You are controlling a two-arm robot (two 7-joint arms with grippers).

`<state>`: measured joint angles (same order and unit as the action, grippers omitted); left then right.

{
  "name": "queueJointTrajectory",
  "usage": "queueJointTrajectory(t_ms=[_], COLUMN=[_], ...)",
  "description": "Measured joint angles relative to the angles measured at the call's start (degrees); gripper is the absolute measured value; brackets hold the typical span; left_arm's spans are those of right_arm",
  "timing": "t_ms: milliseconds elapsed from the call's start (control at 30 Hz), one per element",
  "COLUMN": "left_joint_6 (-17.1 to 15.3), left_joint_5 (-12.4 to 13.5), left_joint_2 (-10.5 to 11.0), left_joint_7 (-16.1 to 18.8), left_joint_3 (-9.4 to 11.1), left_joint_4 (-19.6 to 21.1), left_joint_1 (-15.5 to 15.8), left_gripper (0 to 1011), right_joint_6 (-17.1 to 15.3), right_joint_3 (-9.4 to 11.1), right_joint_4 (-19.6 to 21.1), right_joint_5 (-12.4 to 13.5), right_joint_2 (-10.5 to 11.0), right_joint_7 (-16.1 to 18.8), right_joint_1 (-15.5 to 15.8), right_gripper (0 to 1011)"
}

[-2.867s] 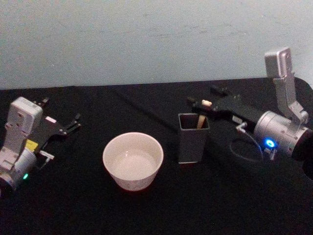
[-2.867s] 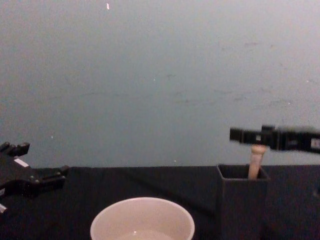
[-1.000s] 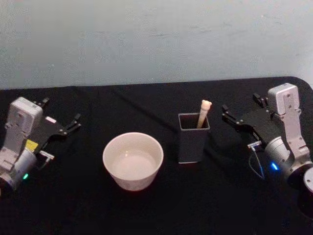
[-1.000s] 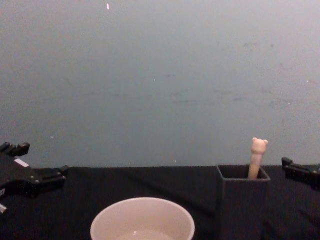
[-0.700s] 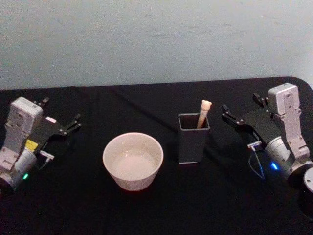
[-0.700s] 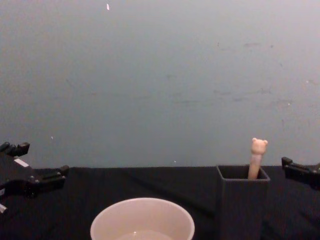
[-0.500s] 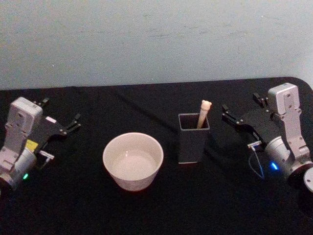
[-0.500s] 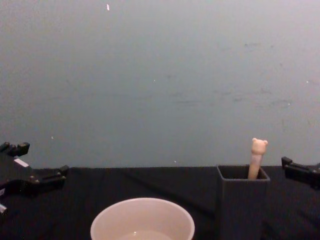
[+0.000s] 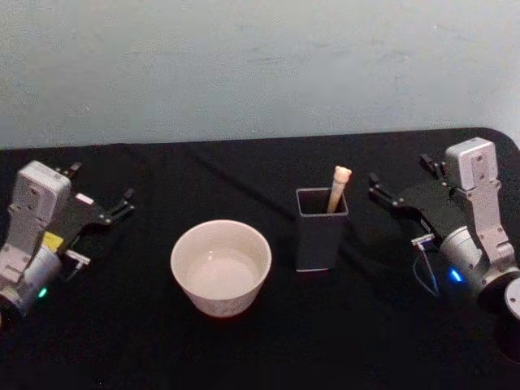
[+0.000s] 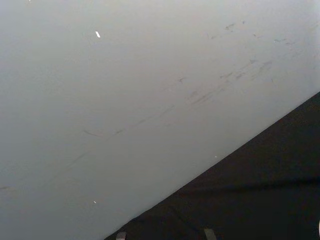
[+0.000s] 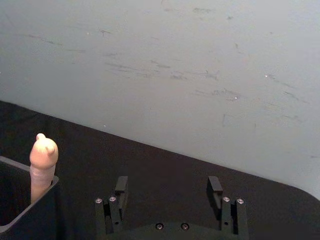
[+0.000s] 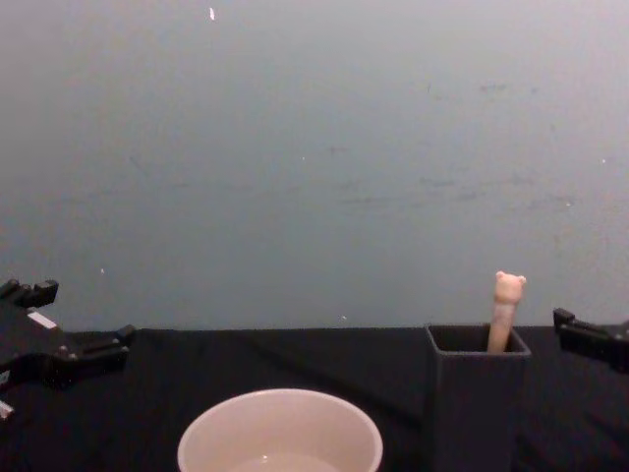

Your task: Pick up the stirring spoon with one hand, stir inside the cup, then place it back in its original position.

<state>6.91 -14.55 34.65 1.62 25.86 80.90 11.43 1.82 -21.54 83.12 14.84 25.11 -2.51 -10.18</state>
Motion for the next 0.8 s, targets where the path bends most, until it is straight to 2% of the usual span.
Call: queueJointTrajectory(t_ms=[800], left_joint_6=[0.00], left_joint_5=[0.00], left_joint_2=[0.00], left_joint_7=[0.00], left_joint_3=[0.00], left_joint_4=[0.00], left_joint_1=[0.00], left_gripper=[1001], right_joint_6=[0.00], right_joint_3=[0.00], right_joint_4=[-0.01], right_joint_5=[0.00], right_joint_2=[0.00], right_joint_7=[0.00], right_joint_1=[0.00], right_gripper=[1002])
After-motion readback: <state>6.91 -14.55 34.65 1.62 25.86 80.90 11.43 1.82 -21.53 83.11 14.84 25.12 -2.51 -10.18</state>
